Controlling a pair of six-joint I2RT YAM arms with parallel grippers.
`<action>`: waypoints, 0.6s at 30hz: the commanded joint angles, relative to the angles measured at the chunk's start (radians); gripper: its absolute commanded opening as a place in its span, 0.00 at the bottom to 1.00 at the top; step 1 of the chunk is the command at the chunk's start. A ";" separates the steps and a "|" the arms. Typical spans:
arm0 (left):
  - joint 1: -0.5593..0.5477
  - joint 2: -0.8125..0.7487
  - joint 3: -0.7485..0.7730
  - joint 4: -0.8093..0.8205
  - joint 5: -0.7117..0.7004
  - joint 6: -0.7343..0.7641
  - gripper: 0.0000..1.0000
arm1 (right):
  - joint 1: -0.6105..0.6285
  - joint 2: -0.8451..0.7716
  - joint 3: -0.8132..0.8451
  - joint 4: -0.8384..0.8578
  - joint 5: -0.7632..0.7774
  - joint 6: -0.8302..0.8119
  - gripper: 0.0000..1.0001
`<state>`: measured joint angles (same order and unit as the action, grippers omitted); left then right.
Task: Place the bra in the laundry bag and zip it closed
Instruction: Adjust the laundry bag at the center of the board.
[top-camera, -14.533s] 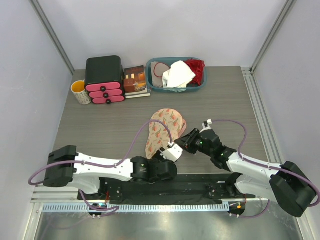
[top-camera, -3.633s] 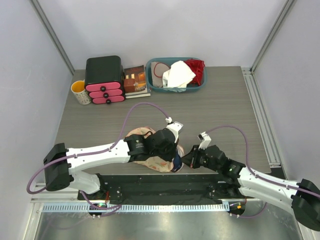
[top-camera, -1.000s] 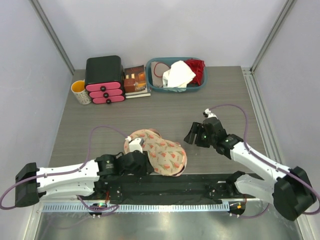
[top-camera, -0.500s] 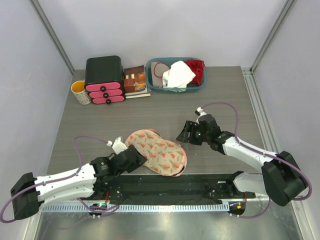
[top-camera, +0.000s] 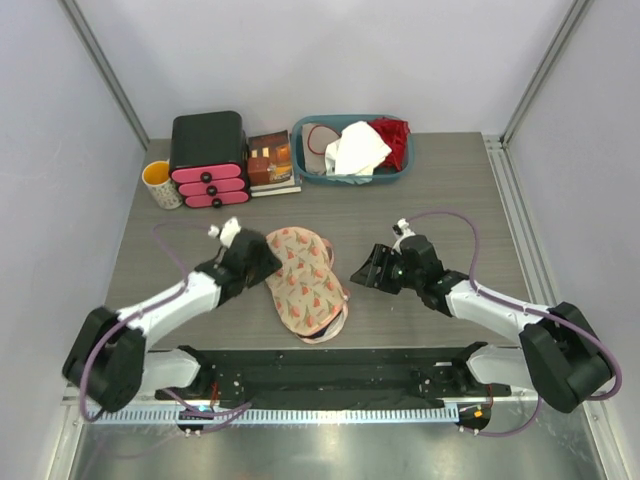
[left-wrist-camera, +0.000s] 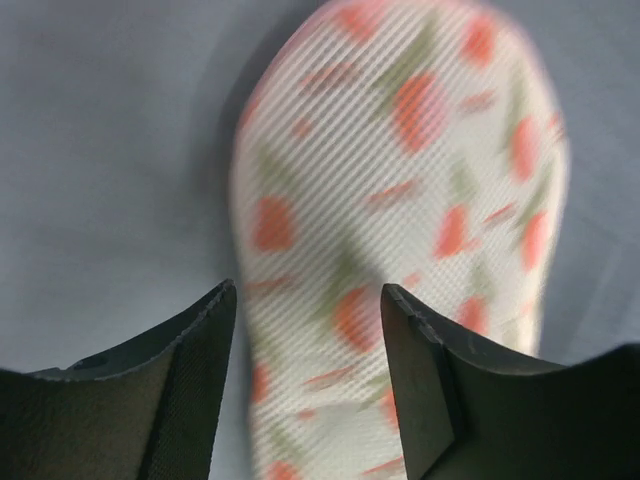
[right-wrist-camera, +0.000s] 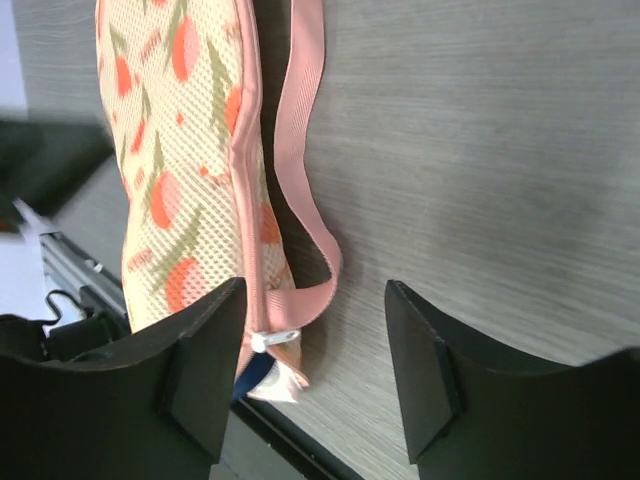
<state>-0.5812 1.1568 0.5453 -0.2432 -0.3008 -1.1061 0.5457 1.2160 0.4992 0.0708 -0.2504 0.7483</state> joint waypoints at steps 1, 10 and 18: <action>0.070 0.232 0.247 0.128 0.123 0.239 0.60 | 0.026 -0.016 -0.090 0.159 -0.047 0.088 0.61; -0.066 0.149 0.357 0.003 -0.078 0.400 0.61 | 0.060 -0.062 -0.105 0.126 0.019 0.036 0.60; -0.230 -0.084 0.245 -0.180 -0.046 0.339 0.63 | -0.009 0.157 0.134 0.095 -0.117 -0.087 0.79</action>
<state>-0.7494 1.1534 0.8589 -0.3065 -0.3183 -0.7475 0.5571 1.2442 0.4850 0.1329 -0.2710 0.7490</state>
